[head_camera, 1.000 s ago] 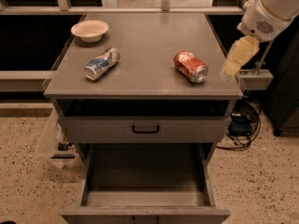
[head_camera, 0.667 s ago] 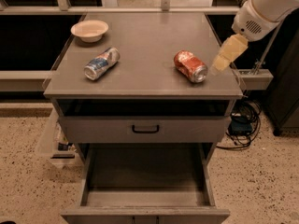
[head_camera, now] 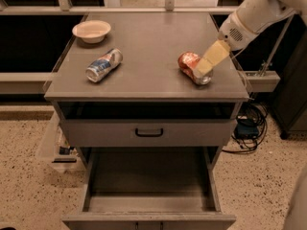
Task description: Place coke can into middle drawer
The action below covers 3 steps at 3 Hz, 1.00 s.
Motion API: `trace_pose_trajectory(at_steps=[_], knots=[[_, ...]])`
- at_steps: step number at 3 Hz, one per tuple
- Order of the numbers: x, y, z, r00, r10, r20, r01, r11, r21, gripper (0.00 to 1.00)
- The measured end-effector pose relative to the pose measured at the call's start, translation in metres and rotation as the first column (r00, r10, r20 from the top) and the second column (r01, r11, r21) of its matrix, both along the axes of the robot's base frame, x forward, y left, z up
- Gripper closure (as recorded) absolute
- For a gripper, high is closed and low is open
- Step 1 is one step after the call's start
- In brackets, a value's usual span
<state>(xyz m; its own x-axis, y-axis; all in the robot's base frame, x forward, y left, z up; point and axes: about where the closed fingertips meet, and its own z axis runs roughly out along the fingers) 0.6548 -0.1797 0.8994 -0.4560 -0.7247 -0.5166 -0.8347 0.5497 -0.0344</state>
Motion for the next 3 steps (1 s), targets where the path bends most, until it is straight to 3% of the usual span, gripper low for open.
trace_pose_trajectory(at_steps=[1,2,3], knots=[[0.006,0.034,-0.02,0.9984,0.046,-0.033,-0.043,0.996,0.081,0.0],[0.013,0.054,-0.039,0.9978,0.064,-0.019,-0.062,0.992,0.106,0.0],[0.014,0.056,-0.04,0.9978,0.064,-0.016,-0.062,0.992,0.108,0.18]])
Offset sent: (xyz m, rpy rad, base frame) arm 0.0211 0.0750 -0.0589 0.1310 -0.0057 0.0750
